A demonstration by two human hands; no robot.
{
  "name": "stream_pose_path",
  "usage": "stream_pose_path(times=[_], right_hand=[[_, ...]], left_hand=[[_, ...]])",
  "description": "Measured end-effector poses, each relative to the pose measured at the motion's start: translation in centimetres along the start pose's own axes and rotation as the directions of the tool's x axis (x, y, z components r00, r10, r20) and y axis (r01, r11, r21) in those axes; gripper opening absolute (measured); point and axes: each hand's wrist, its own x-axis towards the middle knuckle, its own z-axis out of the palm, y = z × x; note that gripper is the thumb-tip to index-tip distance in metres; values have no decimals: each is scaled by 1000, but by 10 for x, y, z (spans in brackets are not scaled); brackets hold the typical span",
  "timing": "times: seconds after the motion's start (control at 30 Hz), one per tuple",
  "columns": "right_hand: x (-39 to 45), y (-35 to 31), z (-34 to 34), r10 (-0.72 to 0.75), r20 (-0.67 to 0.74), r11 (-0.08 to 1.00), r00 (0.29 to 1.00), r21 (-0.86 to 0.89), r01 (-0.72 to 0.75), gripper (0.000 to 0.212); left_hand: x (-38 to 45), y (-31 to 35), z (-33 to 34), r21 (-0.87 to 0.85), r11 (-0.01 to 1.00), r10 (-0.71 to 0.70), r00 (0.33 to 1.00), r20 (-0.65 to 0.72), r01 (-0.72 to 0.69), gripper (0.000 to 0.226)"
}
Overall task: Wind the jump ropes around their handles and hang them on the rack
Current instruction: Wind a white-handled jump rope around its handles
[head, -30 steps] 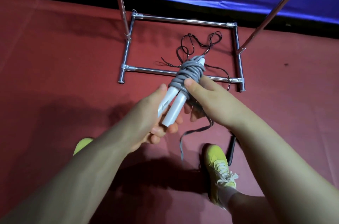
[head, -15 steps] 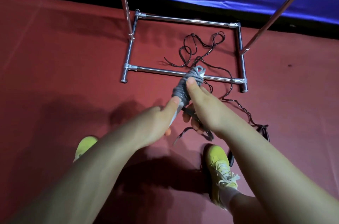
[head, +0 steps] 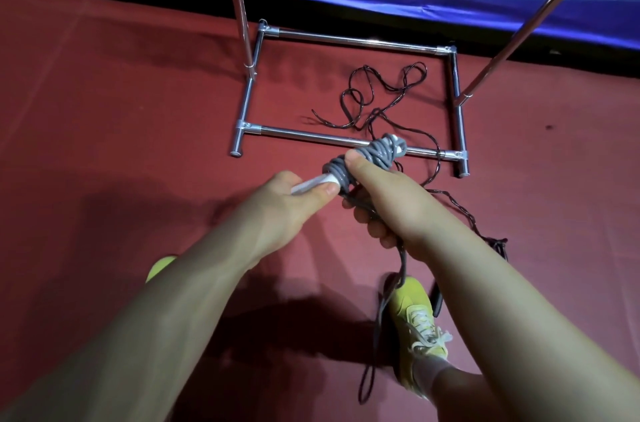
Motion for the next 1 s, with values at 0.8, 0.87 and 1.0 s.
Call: stream_pose_path(times=[0.8, 0.87, 1.0], right_hand=[[-3, -5, -10, -419, -157, 899, 894, 65, 433, 50], [-1, -4, -10, -375, -129, 923, 918, 38, 382, 56], [2, -1, -6, -300, -111, 954, 948, -40, 297, 67]], left_hand=[[-7, -2, 5, -675, 368, 428, 528, 734, 640, 54], [-9, 7, 3, -691, 438, 283, 641, 713, 575, 53], [-12, 20, -2, -647, 649, 97, 800, 592, 400, 58]])
